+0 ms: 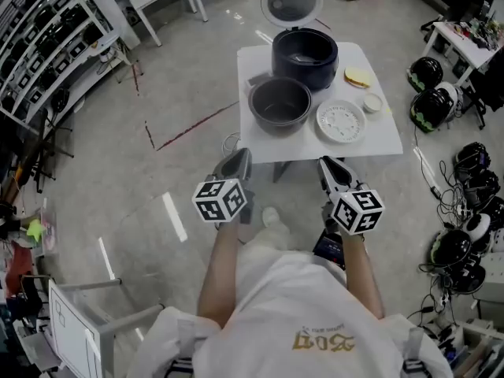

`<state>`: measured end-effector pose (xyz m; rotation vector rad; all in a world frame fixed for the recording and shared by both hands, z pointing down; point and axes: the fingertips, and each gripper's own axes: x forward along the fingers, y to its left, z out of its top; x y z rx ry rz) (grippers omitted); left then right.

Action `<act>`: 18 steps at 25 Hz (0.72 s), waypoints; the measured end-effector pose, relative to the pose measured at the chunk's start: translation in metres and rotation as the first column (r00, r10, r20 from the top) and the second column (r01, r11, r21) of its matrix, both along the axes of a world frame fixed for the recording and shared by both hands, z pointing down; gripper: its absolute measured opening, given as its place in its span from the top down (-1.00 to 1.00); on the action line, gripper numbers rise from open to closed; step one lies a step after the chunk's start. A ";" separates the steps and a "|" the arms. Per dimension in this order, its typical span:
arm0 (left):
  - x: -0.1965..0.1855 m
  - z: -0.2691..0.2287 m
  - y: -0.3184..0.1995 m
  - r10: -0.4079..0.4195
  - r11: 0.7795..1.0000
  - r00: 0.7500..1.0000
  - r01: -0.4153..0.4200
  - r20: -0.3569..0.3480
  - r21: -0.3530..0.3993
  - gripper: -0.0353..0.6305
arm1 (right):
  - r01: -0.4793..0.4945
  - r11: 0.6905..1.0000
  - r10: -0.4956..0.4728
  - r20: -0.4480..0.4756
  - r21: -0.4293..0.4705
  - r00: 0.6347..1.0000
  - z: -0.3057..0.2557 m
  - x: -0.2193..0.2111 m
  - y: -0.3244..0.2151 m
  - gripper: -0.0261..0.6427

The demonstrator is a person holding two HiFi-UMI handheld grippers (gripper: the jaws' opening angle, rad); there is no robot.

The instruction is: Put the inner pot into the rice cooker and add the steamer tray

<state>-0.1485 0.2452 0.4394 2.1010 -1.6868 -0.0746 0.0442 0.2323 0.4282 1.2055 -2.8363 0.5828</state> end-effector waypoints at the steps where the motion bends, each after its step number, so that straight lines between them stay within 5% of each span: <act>1: -0.001 0.003 -0.001 -0.005 1.000 0.999 0.005 -0.052 -0.010 0.74 | 0.008 1.000 -0.008 0.002 -0.014 1.000 0.003 0.000 0.000 0.67; 3: -0.001 0.010 -0.005 -0.009 1.000 0.988 0.004 -0.153 -0.029 0.28 | 0.012 0.999 -0.011 0.008 -0.039 1.000 0.006 0.003 -0.003 0.57; 5: -0.002 0.014 -0.011 -0.020 0.999 0.980 0.012 -0.200 -0.036 0.18 | 0.011 0.998 -0.010 0.014 -0.058 1.000 0.009 0.008 -0.009 0.48; 12: -0.005 0.037 -0.045 -0.047 0.996 0.983 0.034 -0.180 -0.079 0.16 | -0.004 0.994 0.006 0.017 -0.108 1.000 0.029 0.017 -0.046 0.46; 18: -0.024 0.053 -0.096 -0.097 0.992 0.964 0.073 -0.249 -0.102 0.19 | -0.008 0.986 0.015 0.037 -0.167 0.999 0.047 0.016 -0.095 0.46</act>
